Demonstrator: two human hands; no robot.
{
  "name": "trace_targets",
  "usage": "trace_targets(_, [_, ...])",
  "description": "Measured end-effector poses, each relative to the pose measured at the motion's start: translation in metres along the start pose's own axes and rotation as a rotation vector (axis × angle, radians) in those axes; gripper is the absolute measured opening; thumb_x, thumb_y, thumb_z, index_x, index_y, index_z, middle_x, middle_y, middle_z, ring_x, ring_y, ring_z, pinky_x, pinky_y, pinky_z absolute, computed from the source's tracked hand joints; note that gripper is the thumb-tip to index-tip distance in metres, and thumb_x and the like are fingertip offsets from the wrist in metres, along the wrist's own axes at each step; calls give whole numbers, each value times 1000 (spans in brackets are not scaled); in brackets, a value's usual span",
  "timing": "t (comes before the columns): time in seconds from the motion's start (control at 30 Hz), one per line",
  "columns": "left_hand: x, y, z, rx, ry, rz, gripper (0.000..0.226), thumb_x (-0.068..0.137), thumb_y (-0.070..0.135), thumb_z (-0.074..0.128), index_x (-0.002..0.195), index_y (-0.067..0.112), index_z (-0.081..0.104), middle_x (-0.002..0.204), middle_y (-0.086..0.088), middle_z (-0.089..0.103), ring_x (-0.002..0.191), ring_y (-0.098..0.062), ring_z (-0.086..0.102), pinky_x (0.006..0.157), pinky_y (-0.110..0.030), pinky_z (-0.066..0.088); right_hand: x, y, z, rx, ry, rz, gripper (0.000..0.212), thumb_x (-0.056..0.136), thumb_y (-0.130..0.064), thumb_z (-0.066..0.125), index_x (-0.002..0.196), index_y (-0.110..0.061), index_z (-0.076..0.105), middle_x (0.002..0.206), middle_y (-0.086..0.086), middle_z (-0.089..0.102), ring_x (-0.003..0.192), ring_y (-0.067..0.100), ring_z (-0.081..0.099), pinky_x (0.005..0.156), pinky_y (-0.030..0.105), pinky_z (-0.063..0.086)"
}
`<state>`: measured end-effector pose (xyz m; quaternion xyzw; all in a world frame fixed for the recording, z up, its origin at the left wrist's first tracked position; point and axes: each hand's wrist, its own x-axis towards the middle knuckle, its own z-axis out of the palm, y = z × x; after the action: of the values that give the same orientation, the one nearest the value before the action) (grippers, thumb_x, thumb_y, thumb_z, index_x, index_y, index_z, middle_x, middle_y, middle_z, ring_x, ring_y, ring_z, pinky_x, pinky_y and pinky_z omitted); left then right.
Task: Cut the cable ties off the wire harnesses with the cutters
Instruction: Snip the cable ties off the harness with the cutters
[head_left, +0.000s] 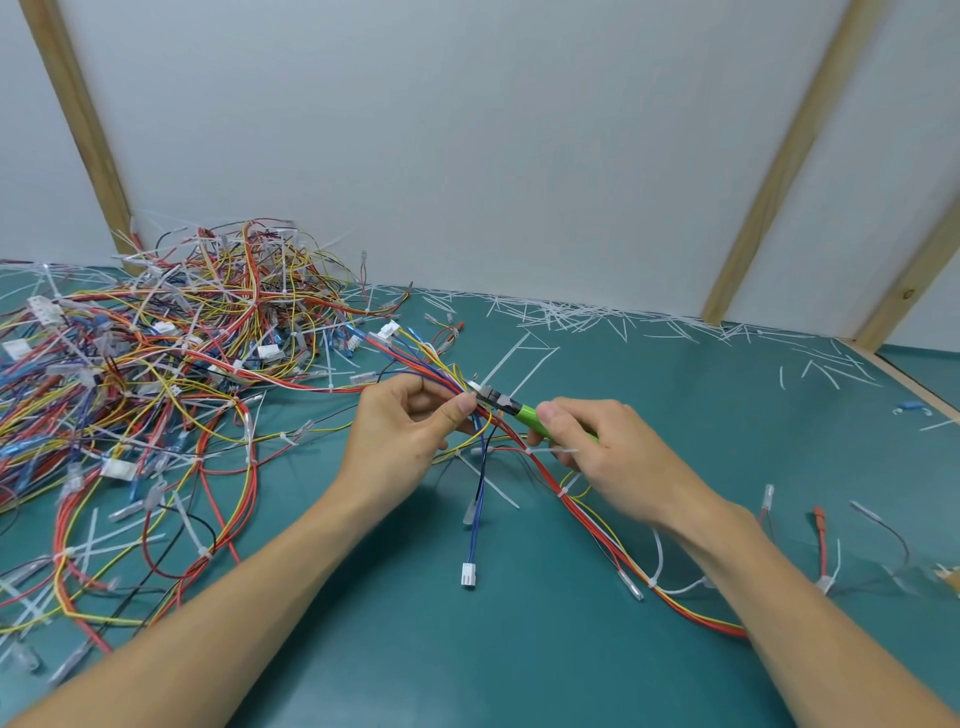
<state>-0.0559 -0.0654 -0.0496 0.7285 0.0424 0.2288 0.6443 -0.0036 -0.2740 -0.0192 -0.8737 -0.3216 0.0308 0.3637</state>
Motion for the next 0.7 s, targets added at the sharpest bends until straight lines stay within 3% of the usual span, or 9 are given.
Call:
trace_targets(0.4, [1,-1,0,-2,-5,2,16,88,16,75,87,2,67,76,2,77,69,-11,74,56,-18,52,1,2,1,-22,-2,1,48,101,-59,34,81,-31,67,76,20,54,74,29,55,72,46,46])
trace_targets(0.57, [2,-2,0,-4,-9,1,14,88,15,75,86,3,67,75,0,77,68,-11,73,56,-18,51,1,5,1,-26,-3,-9,47,104,-56,35,81,-31,67,74,19,53,61,13,43,64,36,37])
trace_targets(0.7, [2,-3,-1,-1,-14,5,14,88,16,75,85,4,67,76,1,77,68,-11,74,56,-18,51,2,5,1,-16,-7,-8,49,100,-60,33,80,-31,66,74,20,51,61,13,42,64,36,36])
